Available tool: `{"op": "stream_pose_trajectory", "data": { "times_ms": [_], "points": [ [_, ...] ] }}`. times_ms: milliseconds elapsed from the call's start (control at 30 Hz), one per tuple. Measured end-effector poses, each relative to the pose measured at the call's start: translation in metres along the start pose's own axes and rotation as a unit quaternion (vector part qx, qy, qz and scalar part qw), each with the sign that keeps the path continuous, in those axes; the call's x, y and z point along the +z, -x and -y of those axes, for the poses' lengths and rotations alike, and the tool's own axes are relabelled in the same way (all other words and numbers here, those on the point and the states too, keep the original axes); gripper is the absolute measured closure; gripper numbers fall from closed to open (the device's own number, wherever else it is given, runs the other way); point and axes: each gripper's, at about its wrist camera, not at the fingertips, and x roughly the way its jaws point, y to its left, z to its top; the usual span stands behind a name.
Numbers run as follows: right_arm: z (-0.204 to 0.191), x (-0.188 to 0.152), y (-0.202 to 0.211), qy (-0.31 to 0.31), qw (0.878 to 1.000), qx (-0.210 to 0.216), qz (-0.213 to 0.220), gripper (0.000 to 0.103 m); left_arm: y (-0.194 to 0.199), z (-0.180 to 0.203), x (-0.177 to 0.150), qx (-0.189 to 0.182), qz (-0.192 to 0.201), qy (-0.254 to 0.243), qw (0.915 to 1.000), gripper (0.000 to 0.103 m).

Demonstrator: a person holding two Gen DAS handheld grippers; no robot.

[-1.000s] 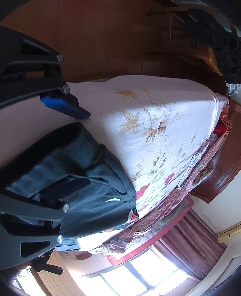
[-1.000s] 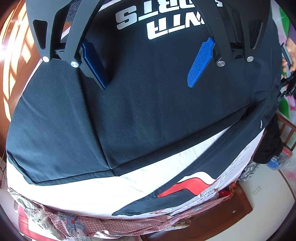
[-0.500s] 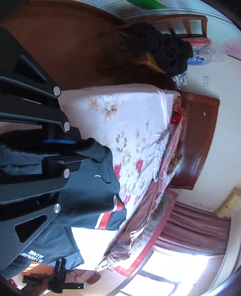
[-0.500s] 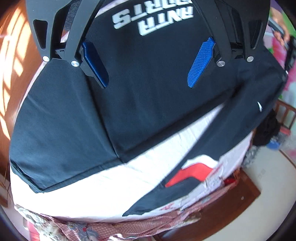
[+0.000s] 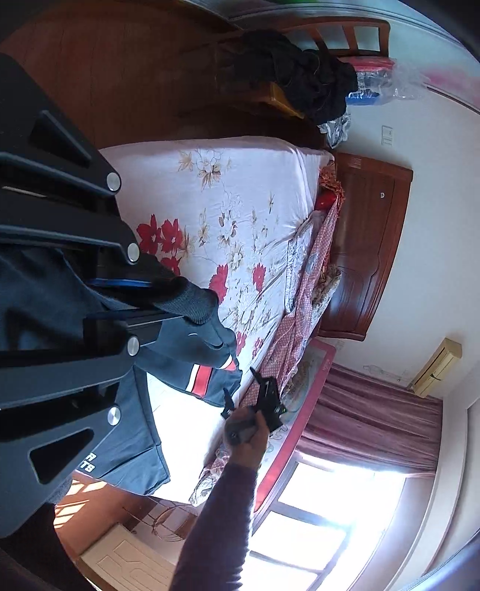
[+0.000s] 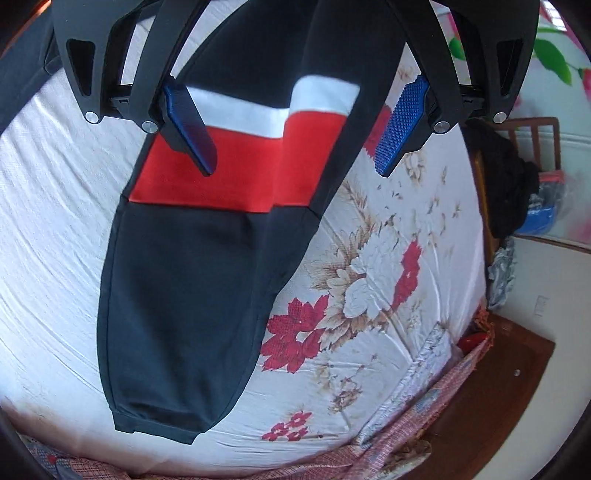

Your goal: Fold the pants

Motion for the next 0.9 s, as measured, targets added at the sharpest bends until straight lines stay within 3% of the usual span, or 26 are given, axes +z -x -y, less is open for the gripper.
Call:
{"op": "stream_pose_trajectory", "data": {
  "times_ms": [67,167,200,267,500,700,833,900],
  "points": [
    [-0.008,0.008,-0.018,-0.008,0.999,-0.027,-0.024,0.017,0.004,0.005,-0.003,-0.006,0.000,-0.007,1.0000,0.094],
    [-0.009,0.009,-0.030,-0.015,0.999,-0.038,-0.023,0.018,0.010,0.016,-0.012,-0.004,-0.003,-0.028,0.9996,0.094],
    [-0.007,0.007,-0.029,-0.014,0.999,-0.031,-0.015,0.025,0.011,0.018,-0.014,-0.002,-0.005,-0.035,0.9994,0.094],
    [-0.004,0.005,-0.028,0.005,1.000,-0.014,-0.013,0.093,0.012,0.016,-0.017,0.004,-0.011,-0.036,0.9993,0.094],
    [0.029,-0.008,0.048,0.029,0.991,0.125,0.048,0.094,0.015,-0.020,-0.008,0.080,0.011,0.012,0.9966,0.092],
    [0.108,-0.067,0.132,0.026,0.975,0.204,0.088,0.094,0.026,-0.017,-0.012,0.121,0.049,0.011,0.9914,0.091],
    [0.178,-0.122,0.143,-0.012,0.968,0.234,0.091,0.094,0.044,-0.006,-0.030,0.099,0.069,0.002,0.9927,0.089],
    [0.213,-0.154,0.137,-0.032,0.968,0.235,0.088,0.094,0.055,-0.002,-0.045,0.068,0.070,0.000,0.9952,0.087]
  ]
}}
